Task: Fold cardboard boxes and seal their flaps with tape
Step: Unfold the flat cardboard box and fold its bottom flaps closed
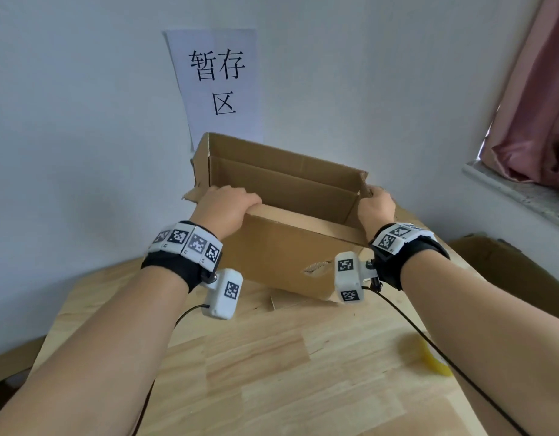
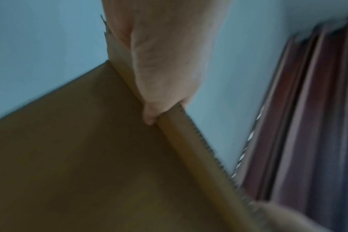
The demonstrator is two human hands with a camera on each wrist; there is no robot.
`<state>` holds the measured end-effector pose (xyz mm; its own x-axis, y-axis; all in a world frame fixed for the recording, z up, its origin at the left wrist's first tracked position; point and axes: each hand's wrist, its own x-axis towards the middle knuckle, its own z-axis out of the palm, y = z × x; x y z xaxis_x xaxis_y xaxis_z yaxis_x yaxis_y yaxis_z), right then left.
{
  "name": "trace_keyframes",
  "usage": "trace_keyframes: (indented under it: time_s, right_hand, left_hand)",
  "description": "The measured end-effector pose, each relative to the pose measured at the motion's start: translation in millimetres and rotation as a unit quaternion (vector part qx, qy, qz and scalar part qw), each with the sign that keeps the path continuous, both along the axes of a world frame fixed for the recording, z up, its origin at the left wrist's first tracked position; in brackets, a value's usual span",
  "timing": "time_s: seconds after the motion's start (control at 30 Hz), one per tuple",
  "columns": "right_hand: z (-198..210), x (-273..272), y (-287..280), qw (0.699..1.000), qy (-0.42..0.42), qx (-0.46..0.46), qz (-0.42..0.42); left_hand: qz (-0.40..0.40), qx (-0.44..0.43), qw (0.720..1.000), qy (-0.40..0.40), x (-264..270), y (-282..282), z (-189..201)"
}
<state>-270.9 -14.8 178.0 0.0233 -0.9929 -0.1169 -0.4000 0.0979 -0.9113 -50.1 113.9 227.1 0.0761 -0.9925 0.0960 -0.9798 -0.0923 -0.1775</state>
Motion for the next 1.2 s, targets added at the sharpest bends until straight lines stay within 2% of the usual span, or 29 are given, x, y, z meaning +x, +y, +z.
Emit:
trace_keyframes:
  time_s: [0.1,0.23,0.33,0.47,0.53,0.77,0.97,1.1,1.2]
  right_hand:
    - [8,10,5,0.999,0.000,-0.006,0.036]
    - [4,34,22,0.995,-0.008,0.007,0.102]
    - [0,43,30,0.991,0.002,-0.003,0.134]
    - [10,39,32,0.990,0.021,-0.038,0.134]
    - [13,34,29,0.990,0.040,-0.046,0.130]
    - [-8,26,32,0.981,0.107,-0.043,0.154]
    - [-20,48,33,0.976,0.135,-0.032,0.170]
    - [-24,46,30,0.974,0.146,-0.044,0.167]
    - [-26,42,30,0.973,0.145,-0.044,0.172]
  left_hand:
    - [0.004,-0.028,0.999,-0.030,0,4,29]
    - [0.069,0.018,0.997,-0.017,15,26,39]
    - [0.102,0.051,0.992,0.056,25,46,14]
    - [0.119,0.093,0.965,0.213,31,58,-33]
    - [0.121,0.085,0.960,0.239,29,59,-51]
    - [0.114,0.051,0.969,0.213,19,46,-69]
    - [0.120,0.071,0.960,0.244,34,53,-77]
    - [0.105,0.126,0.974,0.157,26,52,-79]
    - [0.114,0.156,0.970,0.148,22,52,-86]
